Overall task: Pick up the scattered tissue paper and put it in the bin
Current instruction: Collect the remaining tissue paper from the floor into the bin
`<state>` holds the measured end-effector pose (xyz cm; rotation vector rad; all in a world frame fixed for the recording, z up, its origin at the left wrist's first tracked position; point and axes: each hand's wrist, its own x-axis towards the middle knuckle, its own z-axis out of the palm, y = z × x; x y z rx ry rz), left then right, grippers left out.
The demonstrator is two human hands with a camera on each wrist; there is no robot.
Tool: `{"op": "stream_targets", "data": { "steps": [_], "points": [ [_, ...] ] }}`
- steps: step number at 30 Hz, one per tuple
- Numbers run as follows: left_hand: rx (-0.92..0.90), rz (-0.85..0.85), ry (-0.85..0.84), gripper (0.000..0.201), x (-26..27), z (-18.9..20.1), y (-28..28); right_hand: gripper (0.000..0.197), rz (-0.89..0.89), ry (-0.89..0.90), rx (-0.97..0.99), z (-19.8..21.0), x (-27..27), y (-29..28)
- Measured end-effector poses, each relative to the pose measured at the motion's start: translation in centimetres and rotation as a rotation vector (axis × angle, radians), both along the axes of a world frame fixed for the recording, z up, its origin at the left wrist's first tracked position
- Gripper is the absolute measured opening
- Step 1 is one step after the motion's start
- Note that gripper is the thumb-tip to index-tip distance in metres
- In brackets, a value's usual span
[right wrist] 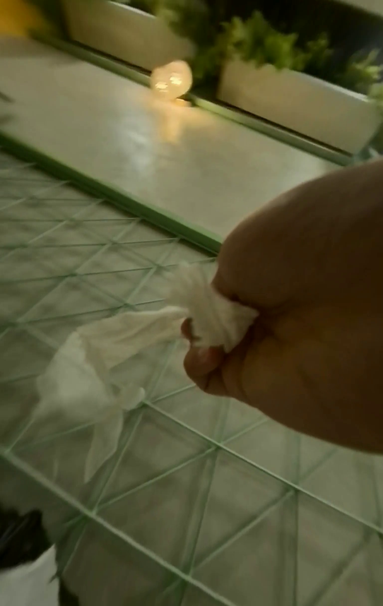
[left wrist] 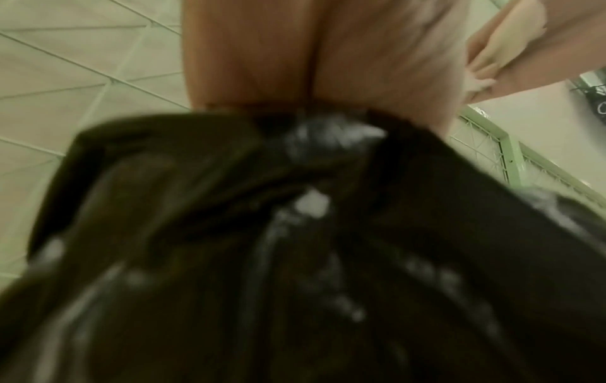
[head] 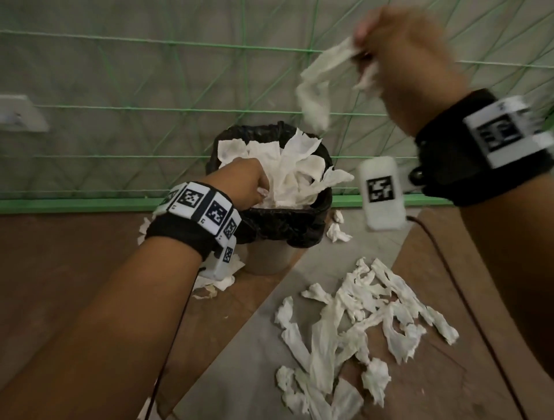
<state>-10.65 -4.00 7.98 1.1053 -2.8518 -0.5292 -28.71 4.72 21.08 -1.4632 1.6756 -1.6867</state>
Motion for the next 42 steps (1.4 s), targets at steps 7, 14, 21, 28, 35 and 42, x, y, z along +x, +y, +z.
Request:
{"op": "stream_targets", "data": {
  "steps": [7,14,21,28,35,42],
  "points": [
    [0.115,0.000,-0.054,0.035,1.9,2.3,-0.6,0.033,0.299,1.012,0.906,-10.5,5.0,-2.9],
    [0.399,0.118,0.550,0.049,8.9,5.7,-1.2,0.029,0.412,1.041,0.744,-8.7,5.3,-0.8],
    [0.318,0.719,0.562,0.028,11.0,-7.3,-4.9,0.010,0.033,0.141,0.374,-4.9,-1.0,0.2],
    [0.134,0.429,-0.216,0.101,8.3,-19.4,2.3,0.035,-0.050,0.495,1.278,-20.7,-9.7,3.3],
    [0.012,0.381,-0.147,0.030,8.2,-22.3,3.6,0.045,-0.136,0.754,1.511,-32.2,-10.6,9.9],
    [-0.030,0.532,-0.111,0.024,9.7,-20.0,3.0,0.012,-0.175,0.523,1.364,-28.0,-13.0,7.6]
  ]
}}
